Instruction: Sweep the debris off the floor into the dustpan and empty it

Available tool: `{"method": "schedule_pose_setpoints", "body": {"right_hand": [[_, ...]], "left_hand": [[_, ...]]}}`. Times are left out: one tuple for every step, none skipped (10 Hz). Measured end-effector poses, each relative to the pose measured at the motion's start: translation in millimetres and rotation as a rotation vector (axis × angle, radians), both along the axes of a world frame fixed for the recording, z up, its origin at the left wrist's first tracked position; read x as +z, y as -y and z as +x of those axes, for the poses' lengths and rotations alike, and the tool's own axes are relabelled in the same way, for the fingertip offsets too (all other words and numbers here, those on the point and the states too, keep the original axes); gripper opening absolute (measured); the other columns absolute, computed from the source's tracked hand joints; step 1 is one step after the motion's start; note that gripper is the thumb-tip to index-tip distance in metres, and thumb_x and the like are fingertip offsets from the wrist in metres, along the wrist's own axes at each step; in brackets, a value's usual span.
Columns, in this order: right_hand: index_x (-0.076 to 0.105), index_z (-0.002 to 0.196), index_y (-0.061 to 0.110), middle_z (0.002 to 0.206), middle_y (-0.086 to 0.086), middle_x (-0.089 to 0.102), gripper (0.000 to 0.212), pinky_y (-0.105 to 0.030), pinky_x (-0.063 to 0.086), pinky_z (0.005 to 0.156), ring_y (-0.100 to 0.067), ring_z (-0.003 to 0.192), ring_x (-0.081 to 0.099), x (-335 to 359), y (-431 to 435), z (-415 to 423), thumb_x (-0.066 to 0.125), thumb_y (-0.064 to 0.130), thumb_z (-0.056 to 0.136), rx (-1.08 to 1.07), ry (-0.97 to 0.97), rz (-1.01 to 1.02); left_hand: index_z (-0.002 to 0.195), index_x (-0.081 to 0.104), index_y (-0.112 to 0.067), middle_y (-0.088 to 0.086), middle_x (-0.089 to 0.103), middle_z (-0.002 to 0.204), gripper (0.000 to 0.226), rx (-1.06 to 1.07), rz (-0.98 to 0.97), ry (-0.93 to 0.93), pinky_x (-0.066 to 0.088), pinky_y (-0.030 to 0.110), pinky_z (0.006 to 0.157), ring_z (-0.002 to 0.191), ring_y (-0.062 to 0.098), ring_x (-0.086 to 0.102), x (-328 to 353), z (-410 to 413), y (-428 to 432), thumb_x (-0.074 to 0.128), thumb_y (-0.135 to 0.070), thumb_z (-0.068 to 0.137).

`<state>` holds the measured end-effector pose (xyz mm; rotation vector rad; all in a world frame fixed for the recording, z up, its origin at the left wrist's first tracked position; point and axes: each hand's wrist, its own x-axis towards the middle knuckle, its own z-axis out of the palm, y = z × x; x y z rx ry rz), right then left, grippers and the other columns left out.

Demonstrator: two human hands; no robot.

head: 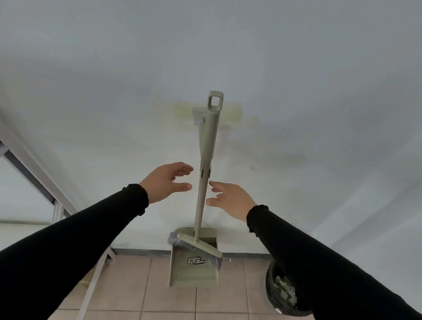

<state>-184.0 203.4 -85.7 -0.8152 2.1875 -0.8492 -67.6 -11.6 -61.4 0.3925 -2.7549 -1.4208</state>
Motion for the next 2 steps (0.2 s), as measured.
{"method": "schedule_pose_setpoints", "body": {"right_hand": [[0.040, 0.151, 0.031, 0.143, 0.006, 0.053, 0.069, -0.027, 0.041, 0.103, -0.014, 0.124, 0.054, 25.6, -18.3, -4.6, 0.069, 0.045, 0.090, 0.014, -0.060, 0.005], [0.042, 0.150, 0.033, 0.141, 0.008, 0.055, 0.068, -0.022, 0.040, 0.097, -0.009, 0.121, 0.055, 54.9, -35.7, -11.8, 0.069, 0.046, 0.089, 0.031, -0.150, -0.025]], "left_hand": [[0.133, 0.060, -0.028, -0.011, 0.063, 0.131, 0.047, -0.012, -0.075, -0.002, 0.040, 0.024, 0.105, 0.127, 0.008, 0.055, 20.9, 7.8, 3.2, 0.076, -0.030, 0.089], [0.134, 0.060, -0.030, -0.012, 0.062, 0.132, 0.048, -0.024, -0.167, -0.045, 0.042, 0.029, 0.108, 0.126, 0.007, 0.055, 45.1, 12.0, 4.7, 0.076, -0.032, 0.089]]}}
